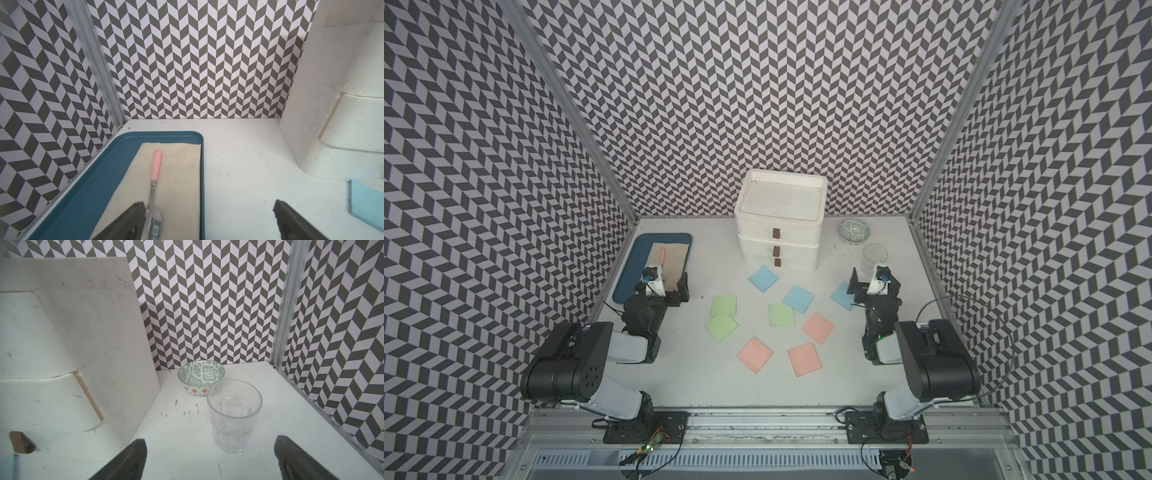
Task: Please put the sticky notes in the drawer by color
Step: Adjust the storage box at the center of the board.
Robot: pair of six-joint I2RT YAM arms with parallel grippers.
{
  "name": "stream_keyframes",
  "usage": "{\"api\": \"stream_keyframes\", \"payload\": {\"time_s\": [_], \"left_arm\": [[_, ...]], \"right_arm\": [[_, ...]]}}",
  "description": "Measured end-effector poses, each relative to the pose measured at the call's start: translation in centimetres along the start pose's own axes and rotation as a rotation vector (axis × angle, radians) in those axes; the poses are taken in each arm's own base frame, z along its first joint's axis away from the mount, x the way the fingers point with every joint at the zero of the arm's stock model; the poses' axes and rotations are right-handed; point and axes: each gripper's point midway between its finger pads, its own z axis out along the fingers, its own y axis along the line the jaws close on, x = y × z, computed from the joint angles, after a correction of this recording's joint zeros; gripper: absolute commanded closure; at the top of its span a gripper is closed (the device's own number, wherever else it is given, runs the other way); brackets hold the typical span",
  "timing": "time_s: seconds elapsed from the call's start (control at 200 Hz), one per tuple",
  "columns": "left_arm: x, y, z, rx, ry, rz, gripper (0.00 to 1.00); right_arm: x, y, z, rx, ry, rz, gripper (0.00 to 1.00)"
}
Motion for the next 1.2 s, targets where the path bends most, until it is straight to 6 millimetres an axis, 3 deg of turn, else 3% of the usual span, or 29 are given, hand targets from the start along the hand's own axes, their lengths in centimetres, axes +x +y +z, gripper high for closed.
{"api": "stream_keyframes", "payload": {"time_s": [0.325,0.396,0.461,0.541,0.631,0.726,0.816,0.991,1.202], "left_arm": [[0.0,-0.1,0.1,0.004,0.005,0.001,0.0],[0.0,-0.3,0.7,0.019,0.039,0.006,0.0],[-1.7,-0.4,1.7,0.027,0.041,0.005,0.0],[-4.6,-0.5,2.4,0.033,0.001,-0.004,0.0],[-6.7,-0.5,2.4,0.032,-0.017,-0.059,0.0],[-6.9,-0.3,2.7,0.033,0.006,-0.167,0.0],[-6.2,-0.7,3.6,0.096,0.064,-0.296,0.0],[-7.5,-3.9,6.9,0.313,0.151,-0.533,0.0],[-11.9,-8.9,11.5,0.551,0.211,-0.672,0.01]], "right_arm": [[-0.5,-0.6,-0.3,0.054,0.021,0.014,0.0],[-2.3,-0.8,0.1,0.079,0.03,0.055,0.0],[-5.0,-0.7,0.6,0.075,-0.008,0.104,0.0],[-7.2,0.0,0.7,0.036,-0.047,0.162,0.0],[-6.8,1.0,1.0,-0.017,-0.008,0.198,0.0],[-5.9,2.8,2.5,-0.097,0.092,0.229,0.0],[-6.5,4.8,4.4,-0.189,0.154,0.278,0.0],[-8.5,8.1,6.7,-0.37,0.195,0.453,0.09],[-7.5,8.4,10.6,-0.483,0.278,0.713,0.29]]}}
